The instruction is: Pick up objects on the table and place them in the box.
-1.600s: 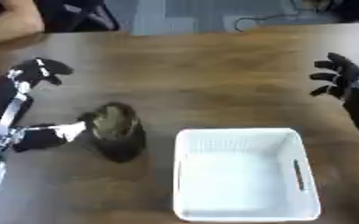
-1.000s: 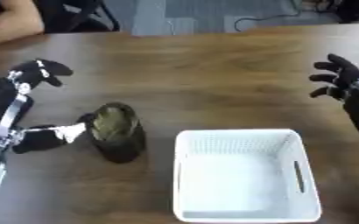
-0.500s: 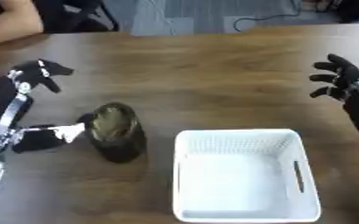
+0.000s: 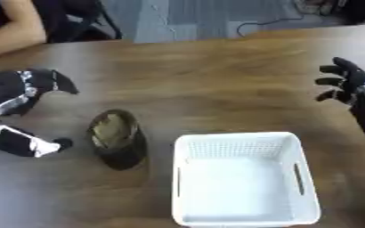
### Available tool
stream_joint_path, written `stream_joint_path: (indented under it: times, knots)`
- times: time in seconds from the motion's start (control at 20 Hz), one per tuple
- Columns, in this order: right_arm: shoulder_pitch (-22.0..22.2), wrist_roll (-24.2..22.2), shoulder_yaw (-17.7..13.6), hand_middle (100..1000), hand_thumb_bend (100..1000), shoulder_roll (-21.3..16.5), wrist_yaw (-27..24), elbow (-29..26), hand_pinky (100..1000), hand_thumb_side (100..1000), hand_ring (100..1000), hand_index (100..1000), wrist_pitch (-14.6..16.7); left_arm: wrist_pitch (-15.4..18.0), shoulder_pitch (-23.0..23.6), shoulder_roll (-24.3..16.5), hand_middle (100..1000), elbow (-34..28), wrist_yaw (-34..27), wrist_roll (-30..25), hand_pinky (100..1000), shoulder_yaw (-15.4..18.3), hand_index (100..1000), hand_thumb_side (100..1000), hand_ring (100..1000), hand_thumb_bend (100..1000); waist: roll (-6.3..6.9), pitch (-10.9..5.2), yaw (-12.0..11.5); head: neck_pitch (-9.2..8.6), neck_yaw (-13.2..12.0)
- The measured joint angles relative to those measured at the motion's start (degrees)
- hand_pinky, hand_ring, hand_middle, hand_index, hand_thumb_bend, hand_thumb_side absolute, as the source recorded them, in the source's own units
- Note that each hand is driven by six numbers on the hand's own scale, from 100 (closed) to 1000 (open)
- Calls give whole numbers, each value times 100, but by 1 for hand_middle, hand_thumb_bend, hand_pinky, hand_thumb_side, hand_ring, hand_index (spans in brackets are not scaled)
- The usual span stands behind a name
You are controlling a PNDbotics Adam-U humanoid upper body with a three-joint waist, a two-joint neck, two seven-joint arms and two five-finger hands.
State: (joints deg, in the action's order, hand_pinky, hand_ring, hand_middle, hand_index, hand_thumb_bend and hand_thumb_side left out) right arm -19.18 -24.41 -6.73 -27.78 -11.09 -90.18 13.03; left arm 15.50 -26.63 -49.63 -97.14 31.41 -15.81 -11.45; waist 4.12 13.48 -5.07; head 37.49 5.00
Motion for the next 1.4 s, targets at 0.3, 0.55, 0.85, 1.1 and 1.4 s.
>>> stream_joint_path:
  times: [0.3,0.55,0.85,1.1,1.4]
  knots:
    - [0,-20,29,872,100,0,0,1,653,1000,825,1000,2,133,-226,5,748,71,52,-244,100,-154,842,323,100,467,1,0,-3,-1,0]
    - [0,-35,32,872,100,0,2,1,653,1000,825,1000,7,199,-381,40,737,124,-30,-228,100,-254,829,316,100,458,4,0,-3,-1,0]
    - [0,-35,42,872,100,0,2,1,653,1000,825,1000,7,264,-532,165,721,13,-363,-239,100,-407,811,317,100,455,6,0,4,-1,0]
    - [0,-48,49,872,100,0,3,1,653,1000,825,1000,-6,275,-540,173,713,-10,-511,-385,100,-603,798,327,100,458,12,0,4,-1,0]
    - [-1,-54,59,872,100,0,8,1,653,1000,825,1000,-12,345,-631,251,709,160,-515,-579,100,-868,795,337,100,464,8,0,6,-1,0]
